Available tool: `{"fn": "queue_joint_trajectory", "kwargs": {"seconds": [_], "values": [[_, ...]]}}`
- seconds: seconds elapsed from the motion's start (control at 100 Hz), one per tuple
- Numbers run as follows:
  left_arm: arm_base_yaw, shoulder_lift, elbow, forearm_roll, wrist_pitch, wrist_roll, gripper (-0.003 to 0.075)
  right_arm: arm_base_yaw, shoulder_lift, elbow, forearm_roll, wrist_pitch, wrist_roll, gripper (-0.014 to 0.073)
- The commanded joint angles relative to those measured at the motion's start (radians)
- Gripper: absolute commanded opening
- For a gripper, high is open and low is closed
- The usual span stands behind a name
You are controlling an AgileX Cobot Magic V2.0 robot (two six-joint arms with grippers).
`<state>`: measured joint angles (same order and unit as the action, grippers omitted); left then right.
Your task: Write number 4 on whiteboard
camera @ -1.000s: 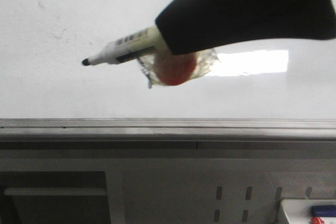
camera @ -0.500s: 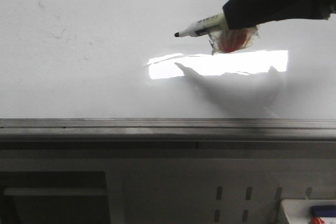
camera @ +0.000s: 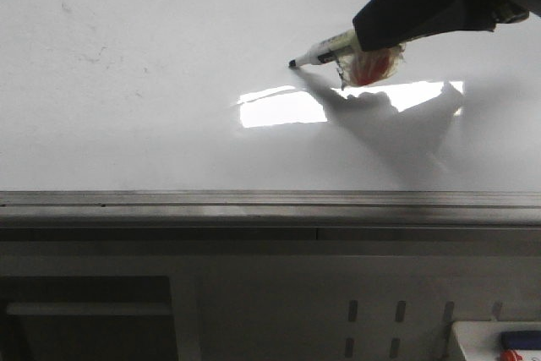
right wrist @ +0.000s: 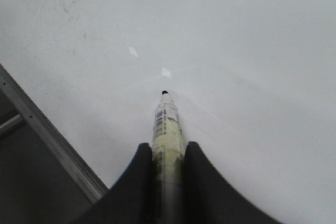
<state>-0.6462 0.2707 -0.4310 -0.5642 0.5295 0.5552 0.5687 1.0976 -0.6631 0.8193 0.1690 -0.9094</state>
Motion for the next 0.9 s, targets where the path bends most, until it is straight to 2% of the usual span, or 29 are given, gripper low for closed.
{"fn": "queue_joint_trajectory", "kwargs": {"seconds": [0.0, 0.3, 0.5, 0.67, 0.89], "values": [[0.002, 0.009, -0.026, -0.039, -0.075, -0.008, -0.002, -0.023, 0.006, -0.035, 0.013, -0.048, -0.007, -0.0052], [0.002, 0.009, -0.026, -0.042, -0.075, -0.008, -0.002, -0.034, 0.043, -0.035, 0.013, -0.002, -0.007, -0.0052], [0.002, 0.009, -0.026, -0.042, -0.075, -0.008, -0.002, -0.015, 0.067, -0.035, 0.05, 0.101, -0.007, -0.0052], [0.002, 0.009, -0.026, -0.042, -0.075, -0.008, -0.002, 0.053, 0.132, -0.035, 0.063, 0.086, -0.007, -0.0052], [0.002, 0.009, -0.026, -0.042, -0.075, -0.008, -0.002, 0.063, 0.141, -0.035, 0.063, 0.064, -0.007, -0.0052]]}}
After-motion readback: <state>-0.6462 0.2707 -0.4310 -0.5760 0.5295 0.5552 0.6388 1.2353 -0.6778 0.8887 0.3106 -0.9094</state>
